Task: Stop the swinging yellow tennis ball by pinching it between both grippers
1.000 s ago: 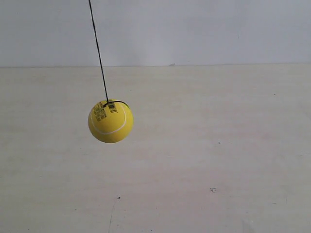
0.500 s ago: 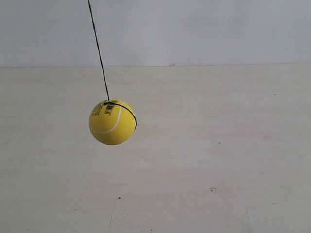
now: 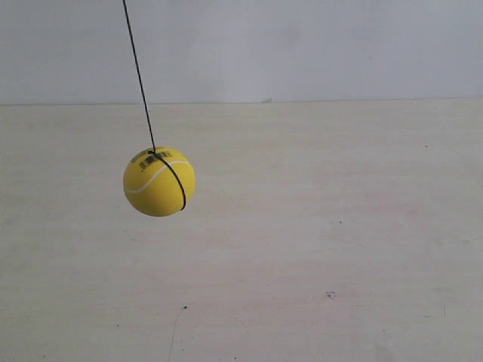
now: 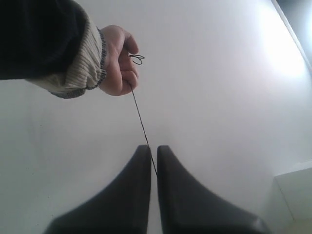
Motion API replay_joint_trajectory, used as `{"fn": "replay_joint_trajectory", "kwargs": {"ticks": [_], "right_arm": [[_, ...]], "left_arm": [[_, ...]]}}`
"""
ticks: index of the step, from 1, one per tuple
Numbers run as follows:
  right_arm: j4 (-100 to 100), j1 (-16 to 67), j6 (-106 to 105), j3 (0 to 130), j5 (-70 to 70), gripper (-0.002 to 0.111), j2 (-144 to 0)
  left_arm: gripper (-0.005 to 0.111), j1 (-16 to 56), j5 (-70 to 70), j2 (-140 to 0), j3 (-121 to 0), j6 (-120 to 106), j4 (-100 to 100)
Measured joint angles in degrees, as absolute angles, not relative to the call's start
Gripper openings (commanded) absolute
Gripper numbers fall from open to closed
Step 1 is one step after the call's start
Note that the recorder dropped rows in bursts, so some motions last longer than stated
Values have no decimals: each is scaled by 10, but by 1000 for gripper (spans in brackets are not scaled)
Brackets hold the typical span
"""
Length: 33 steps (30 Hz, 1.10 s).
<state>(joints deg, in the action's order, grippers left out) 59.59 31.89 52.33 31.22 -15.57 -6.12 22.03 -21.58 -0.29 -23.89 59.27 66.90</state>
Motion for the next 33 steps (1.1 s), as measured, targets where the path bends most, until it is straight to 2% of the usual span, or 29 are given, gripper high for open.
{"fn": "replay_joint_trajectory", "kwargs": {"ticks": [18, 23, 24, 27, 33], "right_arm": [[594, 319, 525, 312, -158, 0, -61], [594, 319, 525, 312, -158, 0, -61], [594, 319, 525, 312, -158, 0, -61], [594, 319, 525, 312, -158, 0, -61], [594, 319, 526, 312, -158, 0, -61]], "left_arm": [[5, 218, -216, -3, -235, 593, 651], [5, 184, -213, -2, -232, 593, 451], [5, 160, -211, -2, -232, 594, 330], [5, 116, -210, -2, -232, 594, 176], [5, 37, -204, -2, -232, 595, 35]]}}
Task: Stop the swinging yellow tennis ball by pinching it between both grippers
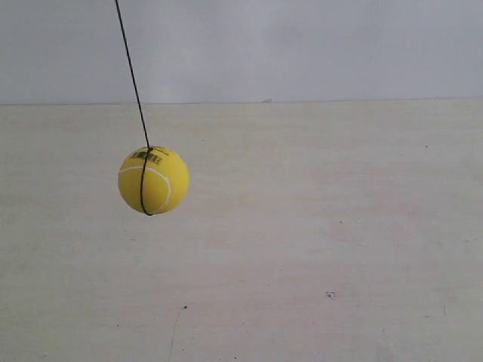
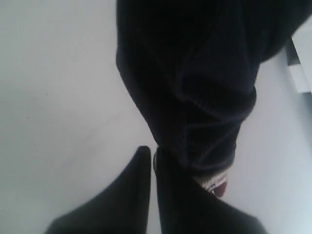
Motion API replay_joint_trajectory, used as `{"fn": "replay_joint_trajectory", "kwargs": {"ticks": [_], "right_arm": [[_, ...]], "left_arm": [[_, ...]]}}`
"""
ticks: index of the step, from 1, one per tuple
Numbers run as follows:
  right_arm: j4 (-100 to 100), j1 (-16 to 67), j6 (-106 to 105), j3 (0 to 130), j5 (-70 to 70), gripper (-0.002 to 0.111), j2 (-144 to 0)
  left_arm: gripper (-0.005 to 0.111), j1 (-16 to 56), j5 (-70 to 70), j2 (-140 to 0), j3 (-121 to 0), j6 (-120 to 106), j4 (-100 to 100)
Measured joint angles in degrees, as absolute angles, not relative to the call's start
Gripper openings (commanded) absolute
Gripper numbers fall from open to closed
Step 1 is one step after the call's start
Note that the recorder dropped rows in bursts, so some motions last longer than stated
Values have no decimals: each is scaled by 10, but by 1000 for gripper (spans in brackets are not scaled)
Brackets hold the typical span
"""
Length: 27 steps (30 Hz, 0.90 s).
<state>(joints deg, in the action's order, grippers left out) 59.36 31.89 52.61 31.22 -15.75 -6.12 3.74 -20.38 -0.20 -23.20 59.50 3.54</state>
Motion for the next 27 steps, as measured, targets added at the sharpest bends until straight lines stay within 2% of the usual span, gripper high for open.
{"fn": "replay_joint_trajectory", "kwargs": {"ticks": [4, 15, 27], "right_arm": [[594, 319, 526, 312, -158, 0, -61], [594, 319, 526, 312, -158, 0, -61], [594, 319, 526, 312, -161, 0, -61]], "left_arm": [[5, -3, -204, -2, -193, 595, 15], [5, -7, -127, -2, -14, 595, 13], [5, -7, 28, -2, -2, 595, 13]]}}
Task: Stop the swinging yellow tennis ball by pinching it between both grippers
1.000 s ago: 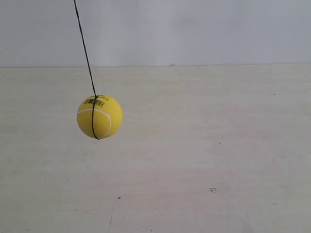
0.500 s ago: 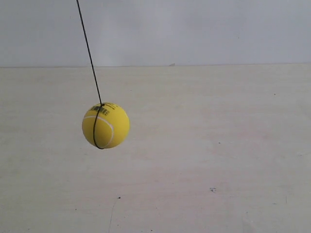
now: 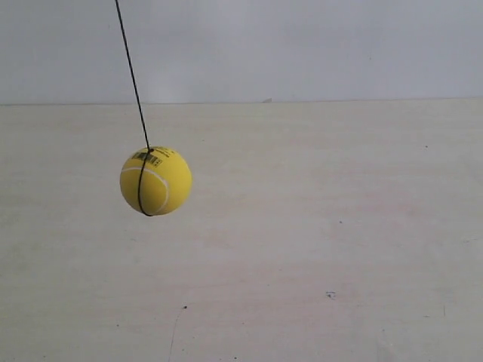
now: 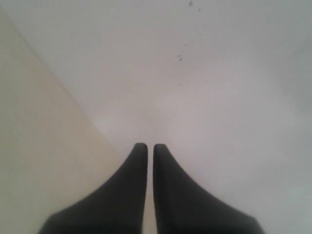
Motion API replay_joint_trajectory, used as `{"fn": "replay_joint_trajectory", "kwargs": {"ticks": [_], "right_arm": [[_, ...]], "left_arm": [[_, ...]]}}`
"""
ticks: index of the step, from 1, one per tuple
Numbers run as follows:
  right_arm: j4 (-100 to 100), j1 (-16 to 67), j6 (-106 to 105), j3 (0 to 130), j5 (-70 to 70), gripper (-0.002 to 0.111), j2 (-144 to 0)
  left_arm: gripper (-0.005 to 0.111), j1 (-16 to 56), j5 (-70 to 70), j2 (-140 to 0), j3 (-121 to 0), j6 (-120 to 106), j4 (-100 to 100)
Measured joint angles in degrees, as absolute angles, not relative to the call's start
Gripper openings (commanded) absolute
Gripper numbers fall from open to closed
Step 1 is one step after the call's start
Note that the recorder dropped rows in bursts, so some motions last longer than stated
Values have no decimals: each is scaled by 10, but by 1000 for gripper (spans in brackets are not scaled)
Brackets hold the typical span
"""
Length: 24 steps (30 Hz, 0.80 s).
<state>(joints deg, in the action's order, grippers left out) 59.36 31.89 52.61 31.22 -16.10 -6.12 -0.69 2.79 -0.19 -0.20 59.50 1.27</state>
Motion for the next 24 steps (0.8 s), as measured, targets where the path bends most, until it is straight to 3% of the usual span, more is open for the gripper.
{"fn": "replay_joint_trajectory", "kwargs": {"ticks": [7, 20, 24], "right_arm": [[594, 319, 526, 312, -162, 0, -61], [594, 319, 527, 312, -162, 0, -61], [594, 319, 527, 312, -162, 0, -61]], "left_arm": [[5, -7, 168, -2, -1, 593, 13], [5, -7, 180, -2, 0, 555, 13], [5, -7, 180, -2, 0, 444, 13]]}}
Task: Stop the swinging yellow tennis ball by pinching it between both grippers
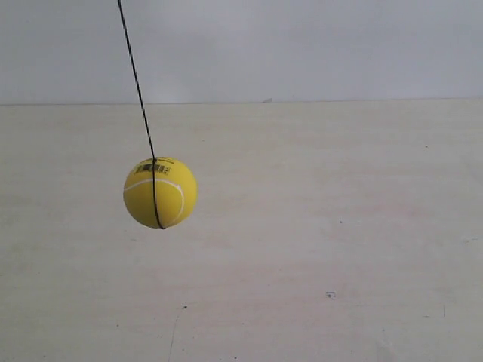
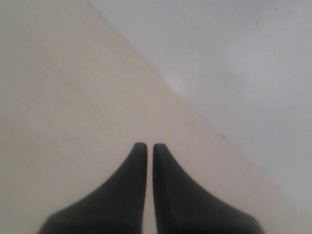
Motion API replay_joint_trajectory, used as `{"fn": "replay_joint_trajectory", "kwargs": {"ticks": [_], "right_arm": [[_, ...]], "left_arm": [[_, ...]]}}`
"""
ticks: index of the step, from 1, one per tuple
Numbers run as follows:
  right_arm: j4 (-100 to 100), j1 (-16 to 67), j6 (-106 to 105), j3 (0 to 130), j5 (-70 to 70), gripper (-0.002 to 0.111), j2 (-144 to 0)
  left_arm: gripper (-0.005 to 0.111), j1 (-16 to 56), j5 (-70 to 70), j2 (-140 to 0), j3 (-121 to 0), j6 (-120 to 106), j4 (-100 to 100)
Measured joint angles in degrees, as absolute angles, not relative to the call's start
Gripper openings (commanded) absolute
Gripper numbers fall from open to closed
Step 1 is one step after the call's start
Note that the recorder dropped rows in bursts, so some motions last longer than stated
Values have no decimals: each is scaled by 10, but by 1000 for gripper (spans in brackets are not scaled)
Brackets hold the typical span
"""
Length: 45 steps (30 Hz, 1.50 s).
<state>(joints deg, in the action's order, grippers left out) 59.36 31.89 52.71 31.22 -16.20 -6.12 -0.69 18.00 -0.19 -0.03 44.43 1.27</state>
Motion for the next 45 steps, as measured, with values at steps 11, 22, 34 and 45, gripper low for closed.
{"fn": "replay_joint_trajectory", "kwargs": {"ticks": [11, 22, 34, 45], "right_arm": [[593, 319, 527, 312, -162, 0, -61], [593, 319, 527, 312, -162, 0, -61], [591, 319, 527, 312, -159, 0, -61], [589, 319, 527, 312, -157, 0, -61]], "left_arm": [[5, -7, 180, -2, 0, 29, 13], [5, -7, 180, -2, 0, 0, 13], [5, -7, 180, -2, 0, 0, 13], [5, -7, 180, -2, 0, 0, 13]]}}
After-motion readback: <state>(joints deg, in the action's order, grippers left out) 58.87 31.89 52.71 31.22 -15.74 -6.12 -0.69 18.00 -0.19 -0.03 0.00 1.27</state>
